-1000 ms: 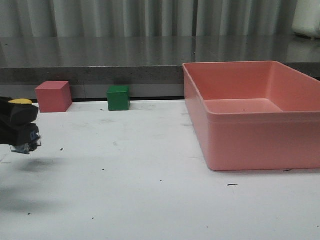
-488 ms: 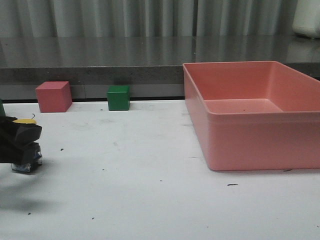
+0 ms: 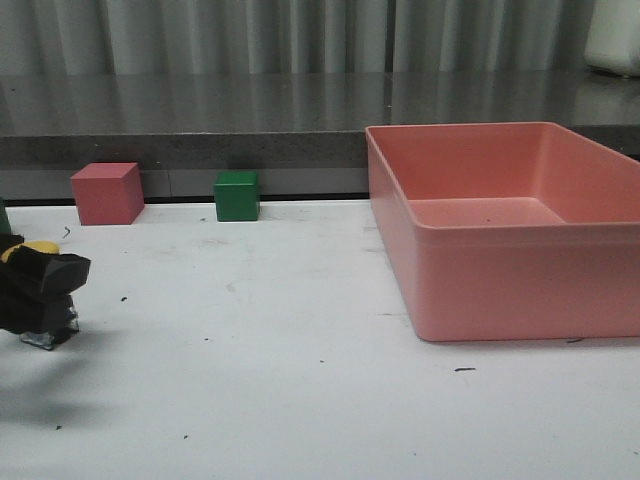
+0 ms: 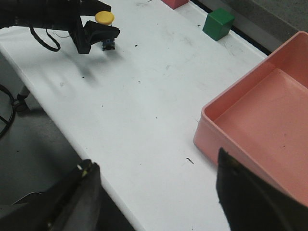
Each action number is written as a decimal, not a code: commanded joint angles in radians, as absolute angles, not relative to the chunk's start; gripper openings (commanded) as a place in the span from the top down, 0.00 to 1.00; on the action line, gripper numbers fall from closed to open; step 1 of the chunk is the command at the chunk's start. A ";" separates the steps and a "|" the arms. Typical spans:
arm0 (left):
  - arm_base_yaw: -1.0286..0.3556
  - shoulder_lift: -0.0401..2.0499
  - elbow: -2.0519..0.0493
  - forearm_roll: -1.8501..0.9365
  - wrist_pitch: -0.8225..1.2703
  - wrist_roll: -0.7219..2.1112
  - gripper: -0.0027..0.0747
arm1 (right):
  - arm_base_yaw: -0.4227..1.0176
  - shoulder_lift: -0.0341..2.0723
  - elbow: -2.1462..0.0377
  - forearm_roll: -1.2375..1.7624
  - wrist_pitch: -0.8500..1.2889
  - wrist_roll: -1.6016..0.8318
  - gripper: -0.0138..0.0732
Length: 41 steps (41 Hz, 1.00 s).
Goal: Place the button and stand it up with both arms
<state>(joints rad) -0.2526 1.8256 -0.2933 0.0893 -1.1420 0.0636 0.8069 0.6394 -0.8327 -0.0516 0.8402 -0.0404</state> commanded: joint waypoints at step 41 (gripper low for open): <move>-0.293 0.780 -0.828 0.000 0.594 0.053 0.33 | 0.811 0.639 -0.859 -0.066 0.771 -0.049 0.24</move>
<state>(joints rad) -0.2860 0.8279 -0.7624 0.0142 0.5591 0.0636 0.8069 0.6394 -0.8327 -0.0516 0.8402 -0.0404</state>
